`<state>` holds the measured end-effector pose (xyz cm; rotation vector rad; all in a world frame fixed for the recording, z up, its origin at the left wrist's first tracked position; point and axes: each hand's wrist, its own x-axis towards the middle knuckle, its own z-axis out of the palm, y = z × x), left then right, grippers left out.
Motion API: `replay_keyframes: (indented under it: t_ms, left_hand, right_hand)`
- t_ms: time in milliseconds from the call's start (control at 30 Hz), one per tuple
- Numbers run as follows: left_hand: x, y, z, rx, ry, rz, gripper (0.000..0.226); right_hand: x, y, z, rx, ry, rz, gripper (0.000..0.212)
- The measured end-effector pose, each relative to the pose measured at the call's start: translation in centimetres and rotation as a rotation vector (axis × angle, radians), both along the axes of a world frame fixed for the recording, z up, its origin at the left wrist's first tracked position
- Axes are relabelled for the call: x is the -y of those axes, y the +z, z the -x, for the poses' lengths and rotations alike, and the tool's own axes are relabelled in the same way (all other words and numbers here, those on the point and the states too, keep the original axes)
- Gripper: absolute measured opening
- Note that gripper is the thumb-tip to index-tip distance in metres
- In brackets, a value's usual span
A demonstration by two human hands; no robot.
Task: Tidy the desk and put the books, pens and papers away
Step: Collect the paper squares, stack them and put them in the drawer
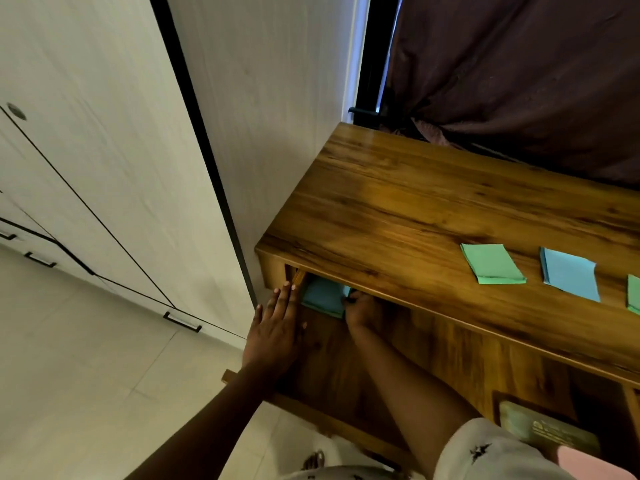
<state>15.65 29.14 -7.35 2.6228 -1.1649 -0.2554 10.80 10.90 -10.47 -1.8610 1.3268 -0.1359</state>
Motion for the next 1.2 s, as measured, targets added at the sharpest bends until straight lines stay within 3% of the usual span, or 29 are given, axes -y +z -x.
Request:
replay_keyframes:
  t_ms: [167,300,400,533,700,933,1200]
  left_hand:
    - [0.0,0.1,0.1,-0.001,-0.005,-0.001,0.071]
    - [0.2,0.7,0.4,0.024,-0.024,0.093,0.073]
    - [2.8,2.0,1.3,0.039,-0.112,0.161,0.066]
    - [9.6,3.7,2.5,0.053,-0.251,0.164,0.066]
    - [16.1,3.0,3.4,0.059,-0.306,0.064,0.071]
    - [16.7,2.1,3.9,0.192,-0.265,0.065,0.052]
    - [16.7,2.0,4.1,0.198,-0.266,0.109,0.049]
  right_hand:
    - [-0.2,1.7,1.2,-0.102,0.065,0.01,0.044]
    - [-1.3,4.0,5.3,-0.023,0.173,0.051,0.034]
    - [-0.7,6.7,9.5,0.151,0.078,0.179,0.022]
    - [5.1,8.8,12.7,0.228,-0.091,0.391,0.022]
    - [13.7,10.6,14.0,-0.022,-0.249,0.597,0.039]
    - [18.6,10.4,12.8,-0.275,-0.208,0.403,0.065]
    - [18.1,9.3,15.3,-0.242,-0.215,0.243,0.09]
